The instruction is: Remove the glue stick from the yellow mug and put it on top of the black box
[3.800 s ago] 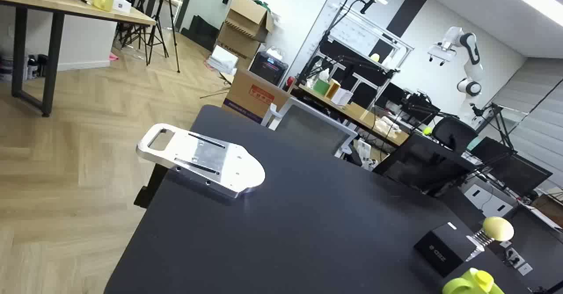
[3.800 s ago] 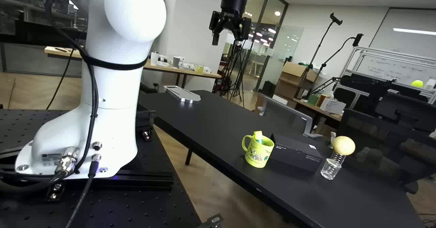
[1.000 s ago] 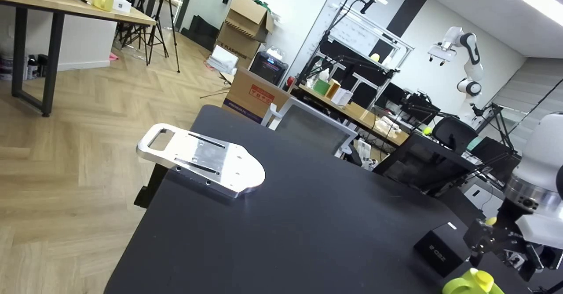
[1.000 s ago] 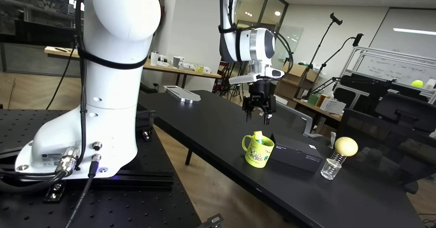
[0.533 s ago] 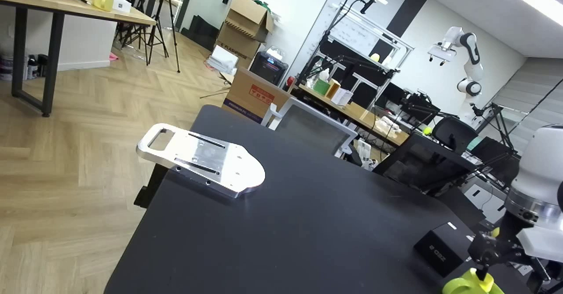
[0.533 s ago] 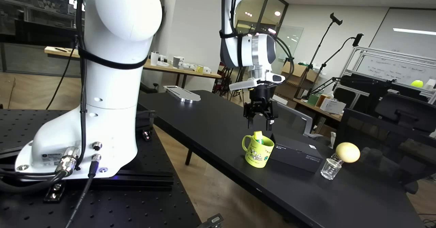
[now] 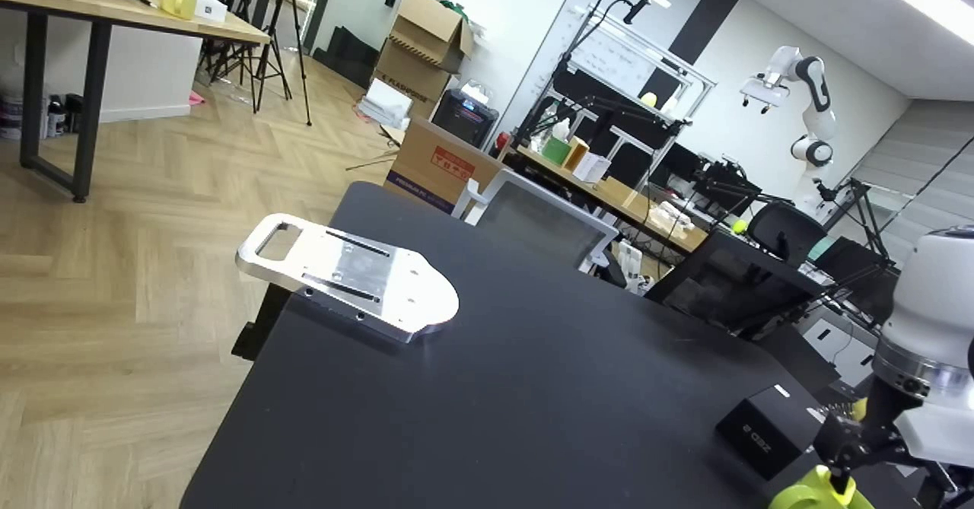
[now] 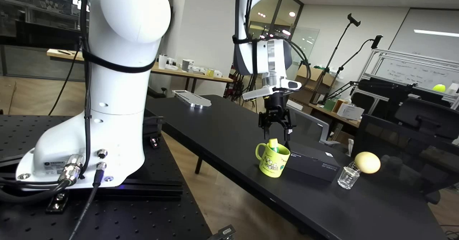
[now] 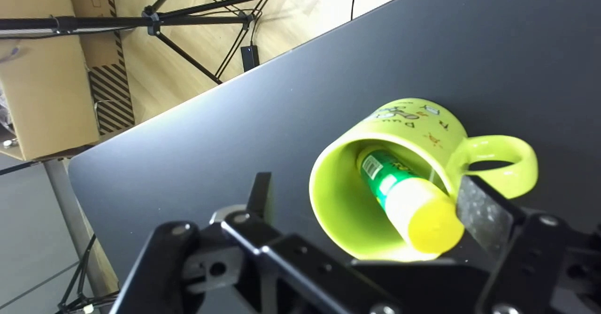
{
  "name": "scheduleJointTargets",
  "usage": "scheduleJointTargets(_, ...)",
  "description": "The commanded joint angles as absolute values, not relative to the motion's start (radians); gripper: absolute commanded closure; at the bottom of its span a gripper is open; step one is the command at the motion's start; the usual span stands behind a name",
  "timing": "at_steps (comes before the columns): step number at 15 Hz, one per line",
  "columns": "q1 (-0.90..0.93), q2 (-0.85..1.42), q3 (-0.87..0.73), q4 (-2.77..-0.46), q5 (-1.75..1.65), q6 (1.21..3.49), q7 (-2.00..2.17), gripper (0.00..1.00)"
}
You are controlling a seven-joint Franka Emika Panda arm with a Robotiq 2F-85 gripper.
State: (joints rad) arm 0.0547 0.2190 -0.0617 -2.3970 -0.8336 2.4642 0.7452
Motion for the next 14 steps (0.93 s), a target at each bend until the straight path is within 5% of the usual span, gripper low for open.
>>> scheduleJointTargets(1, 0.057, 0.249, -0.071, -2.376, -0.858, 2.471, 0.775, 0.00)
scheduleJointTargets(14, 0.064, 0.268, -0.094, -2.366, -0.769, 2.553, 0.722, 0.00)
